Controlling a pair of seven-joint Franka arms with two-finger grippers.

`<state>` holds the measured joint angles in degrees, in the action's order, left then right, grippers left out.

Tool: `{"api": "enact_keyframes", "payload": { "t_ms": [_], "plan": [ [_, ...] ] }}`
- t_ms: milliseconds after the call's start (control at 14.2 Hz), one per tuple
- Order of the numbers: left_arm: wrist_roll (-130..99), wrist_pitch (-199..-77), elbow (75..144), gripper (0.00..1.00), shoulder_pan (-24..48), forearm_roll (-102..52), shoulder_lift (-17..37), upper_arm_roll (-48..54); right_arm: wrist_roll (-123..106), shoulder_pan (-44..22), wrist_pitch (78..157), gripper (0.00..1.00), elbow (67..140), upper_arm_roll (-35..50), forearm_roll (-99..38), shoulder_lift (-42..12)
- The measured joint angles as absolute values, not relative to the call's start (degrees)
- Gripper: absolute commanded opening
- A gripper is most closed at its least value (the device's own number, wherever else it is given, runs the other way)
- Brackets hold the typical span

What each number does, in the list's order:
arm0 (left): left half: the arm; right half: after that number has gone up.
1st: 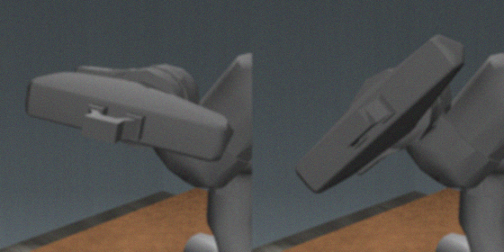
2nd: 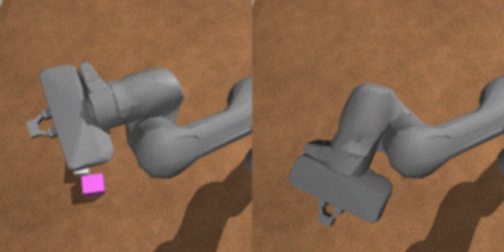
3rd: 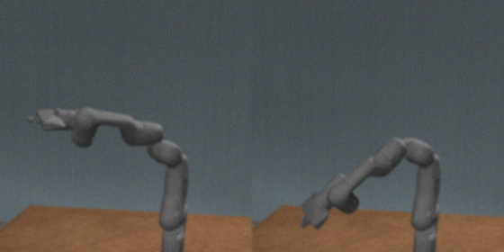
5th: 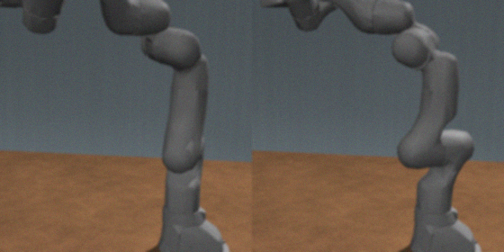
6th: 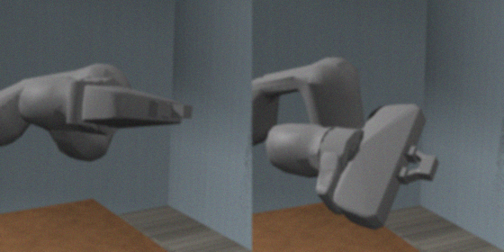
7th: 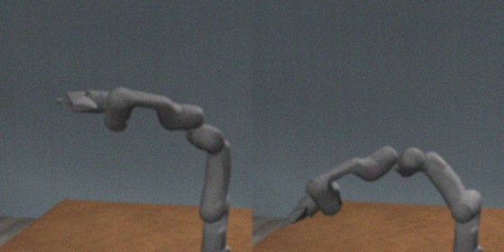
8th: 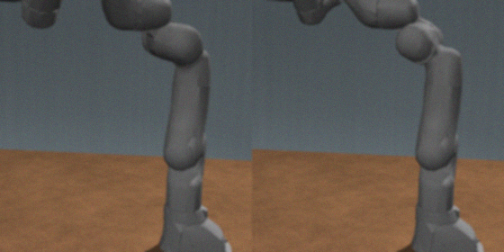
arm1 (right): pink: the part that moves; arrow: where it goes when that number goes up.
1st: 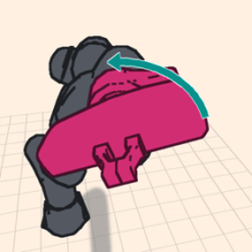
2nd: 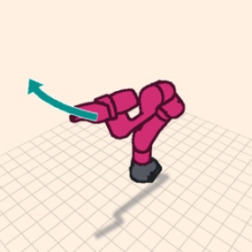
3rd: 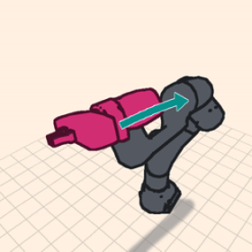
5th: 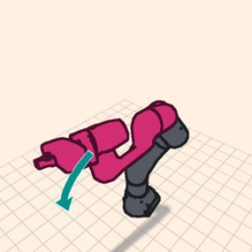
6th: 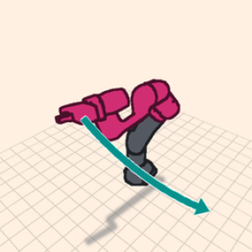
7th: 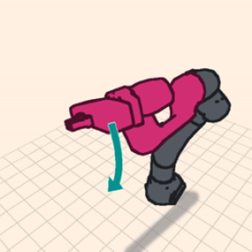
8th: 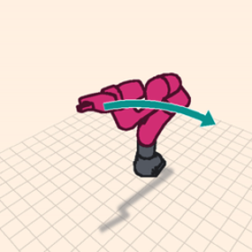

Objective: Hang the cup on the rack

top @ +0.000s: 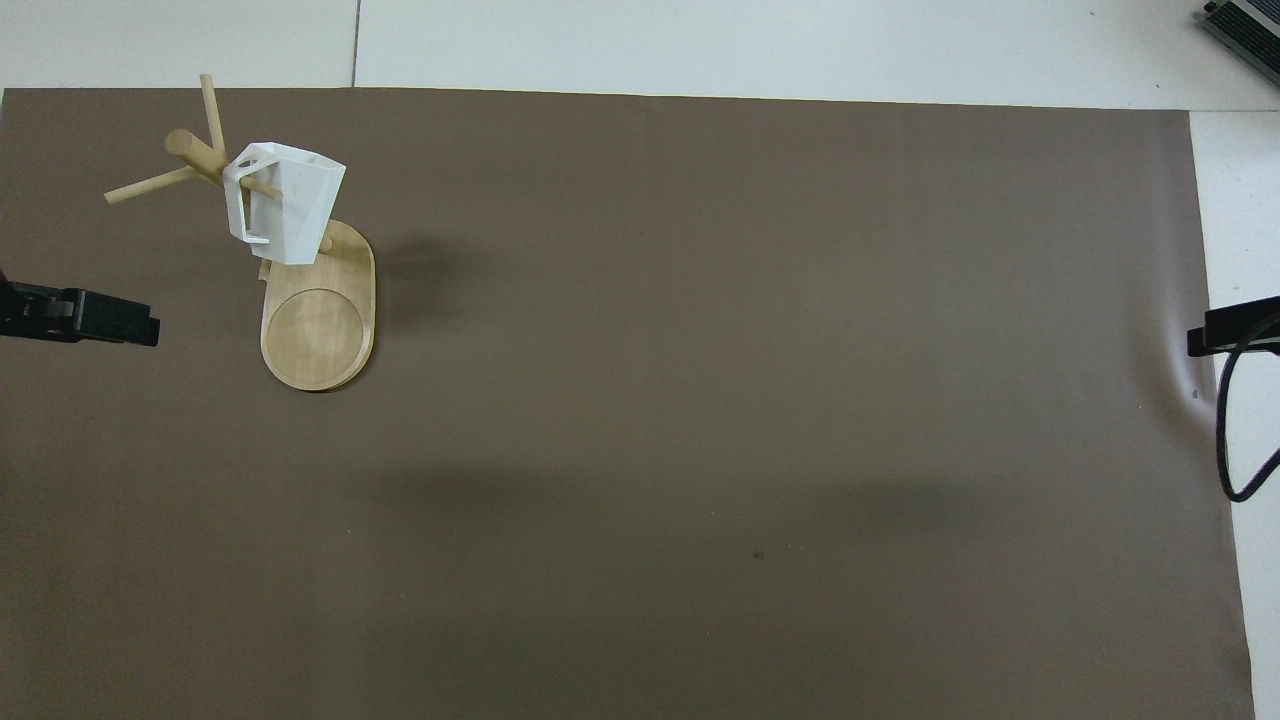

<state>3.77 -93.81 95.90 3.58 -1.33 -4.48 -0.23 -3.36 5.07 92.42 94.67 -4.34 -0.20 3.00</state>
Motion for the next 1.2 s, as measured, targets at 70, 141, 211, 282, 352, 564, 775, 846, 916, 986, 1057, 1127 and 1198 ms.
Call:
{"api": "enact_keyframes", "payload": {
  "t_ms": [70,141,211,282,352,564,775,846,916,986,1057,1127,1198],
  "plan": [
    [3.77,-93.81,95.90,1.00,3.58,-1.33,-4.48,-0.23,-3.36,5.07,92.42,1.00,94.67,-4.34,-0.20,3.00],
    [3.77,-93.81,95.90,1.00,3.58,-1.33,-4.48,-0.23,-3.36,5.07,92.42,1.00,94.67,-4.34,-0.20,3.00],
    [3.77,-93.80,95.90,1.00,3.58,-1.33,-4.49,-0.23,-3.36,5.07,92.42,1.00,94.68,-4.34,-0.20,3.00],
    [3.77,-93.75,95.90,1.00,3.58,-1.33,-4.49,-0.24,-3.36,5.07,92.42,1.00,94.68,-4.34,-0.20,3.00],
    [3.77,-93.71,95.90,1.00,3.58,-1.33,-4.49,-0.29,-3.36,5.07,92.42,1.00,94.68,-4.34,-0.20,3.00],
    [3.77,-93.63,96.01,1.00,3.57,-1.33,-4.50,-0.97,-3.35,5.07,92.42,1.00,94.69,-4.34,-0.20,3.00],
    [3.77,-92.70,96.43,1.00,3.57,-1.33,-4.58,-1.11,-3.36,5.07,92.42,1.00,94.69,-4.34,-0.20,3.00],
    [3.77,-91.90,96.40,1.00,3.58,-1.33,-4.63,-1.10,-3.36,5.07,92.42,1.00,94.69,-4.34,-0.20,3.00],
    [3.77,-91.26,96.30,1.00,3.60,-1.33,-4.70,-1.06,-3.36,5.07,92.42,1.00,94.69,-4.34,-0.20,3.00],
    [3.77,-90.76,96.17,1.00,3.73,-1.33,-4.81,-0.99,-3.36,5.07,92.42,1.00,94.69,-4.34,-0.20,3.00],
    [3.77,-90.23,96.09,1.00,3.95,-1.33,-4.94,-0.97,-3.36,5.07,92.42,1.00,94.69,-4.34,-0.20,3.00],
    [3.77,-90.04,96.08,1.00,4.16,-1.33,-5.07,-0.94,-3.36,5.07,92.42,1.00,94.69,-4.34,-0.20,3.00],
    [3.77,-90.02,96.08,1.00,4.24,-1.33,-5.14,-0.84,-3.36,5.07,92.42,1.00,94.69,-4.34,-0.20,3.00]
  ]
}}
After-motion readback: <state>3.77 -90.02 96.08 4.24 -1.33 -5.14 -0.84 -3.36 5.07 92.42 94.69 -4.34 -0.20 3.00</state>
